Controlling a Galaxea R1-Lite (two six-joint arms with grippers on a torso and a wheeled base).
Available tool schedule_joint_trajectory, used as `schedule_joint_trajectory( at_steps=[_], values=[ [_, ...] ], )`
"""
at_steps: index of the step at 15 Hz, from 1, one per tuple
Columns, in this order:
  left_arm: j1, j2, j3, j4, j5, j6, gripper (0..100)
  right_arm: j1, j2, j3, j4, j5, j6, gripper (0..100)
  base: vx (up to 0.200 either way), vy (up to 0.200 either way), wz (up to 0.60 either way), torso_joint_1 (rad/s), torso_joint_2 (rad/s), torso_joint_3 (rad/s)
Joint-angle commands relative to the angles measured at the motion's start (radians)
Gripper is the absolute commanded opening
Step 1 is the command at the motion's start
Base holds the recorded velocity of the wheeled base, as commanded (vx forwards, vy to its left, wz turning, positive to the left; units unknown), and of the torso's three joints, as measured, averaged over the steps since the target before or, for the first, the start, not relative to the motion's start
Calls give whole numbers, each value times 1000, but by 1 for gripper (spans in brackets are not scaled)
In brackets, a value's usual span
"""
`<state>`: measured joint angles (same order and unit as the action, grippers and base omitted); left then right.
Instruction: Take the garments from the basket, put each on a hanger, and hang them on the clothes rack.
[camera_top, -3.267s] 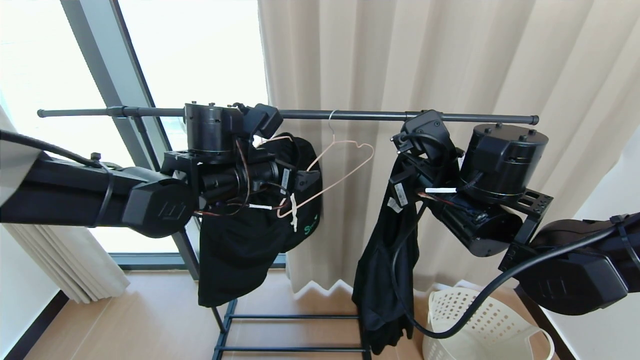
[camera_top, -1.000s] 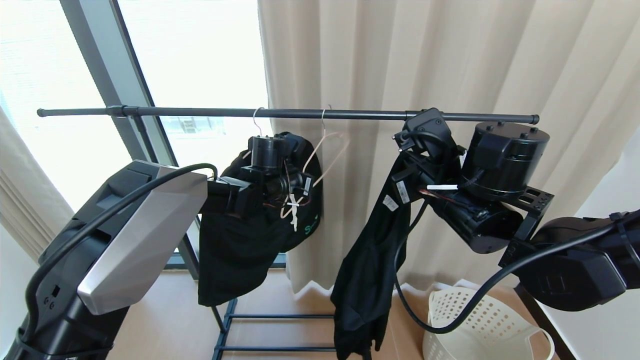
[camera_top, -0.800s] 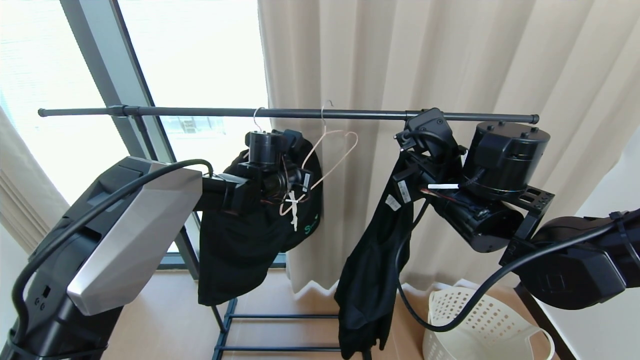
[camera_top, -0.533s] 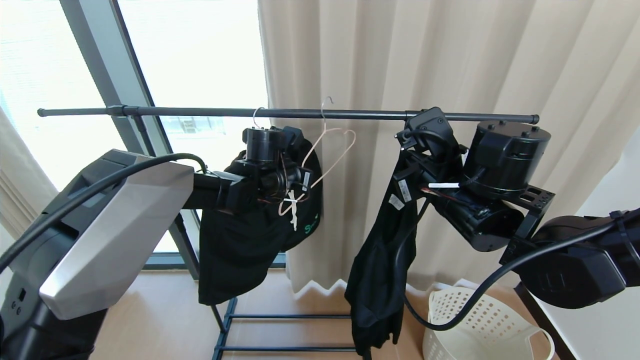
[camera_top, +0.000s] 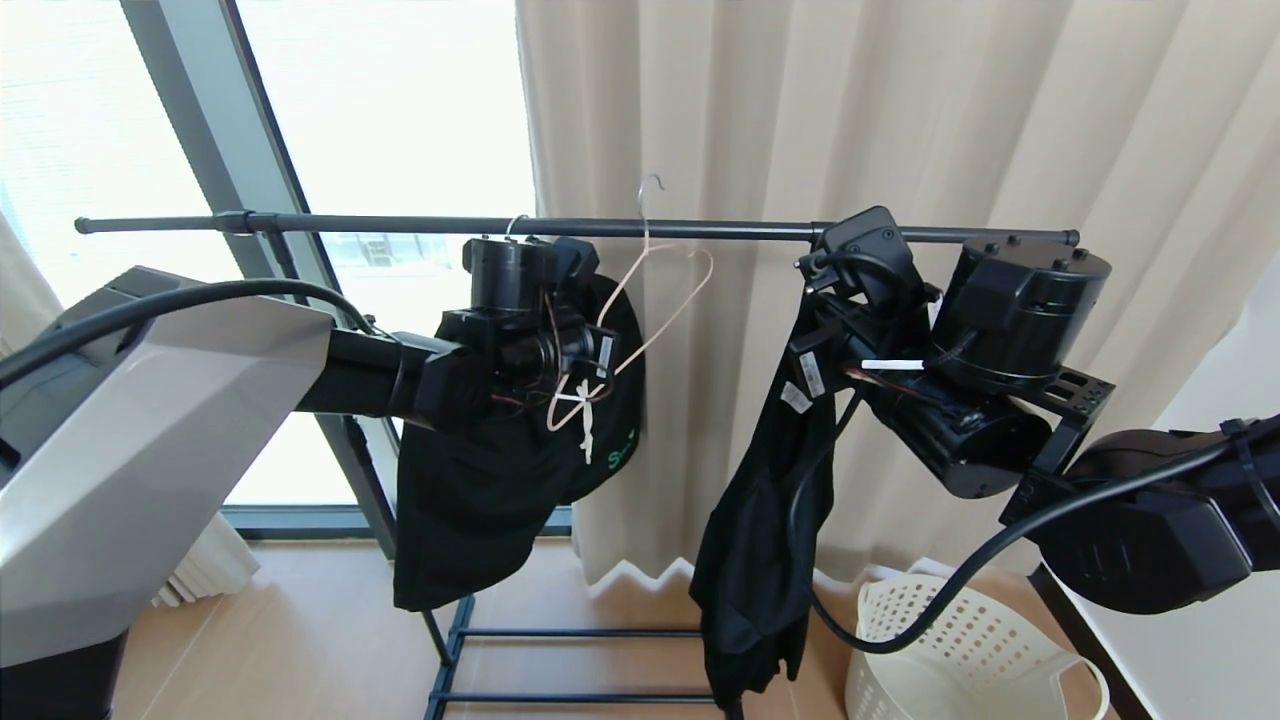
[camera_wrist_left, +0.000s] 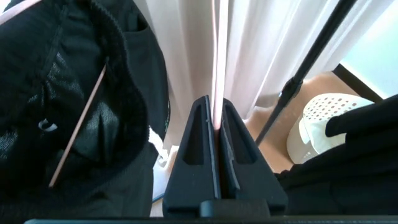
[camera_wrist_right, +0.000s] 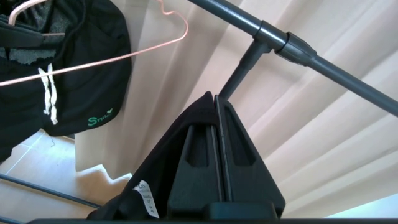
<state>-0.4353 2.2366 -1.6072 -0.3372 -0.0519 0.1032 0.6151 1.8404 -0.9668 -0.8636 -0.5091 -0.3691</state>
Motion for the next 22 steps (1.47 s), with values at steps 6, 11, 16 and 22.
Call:
schedule_joint_trajectory(
  at_steps=[6,11,16,22],
  values=[
    [-10,-259,398,-118,0,6,0,0,3,2,-3,0,-4,0,0,0,0,0,0,0],
    [-54,-497,785,-263,0,10,0,-8,5,0,-2,0,-5,0,0,0,0,0,0,0],
    [-75,-591,1081,-483,-14,9,0,-60,65,-36,-3,-2,-7,0,0,0,0,0,0,0],
    [-91,-614,1245,-683,-115,20,0,-81,122,-58,-5,-15,-20,0,0,0,0,0,0,0]
  ],
)
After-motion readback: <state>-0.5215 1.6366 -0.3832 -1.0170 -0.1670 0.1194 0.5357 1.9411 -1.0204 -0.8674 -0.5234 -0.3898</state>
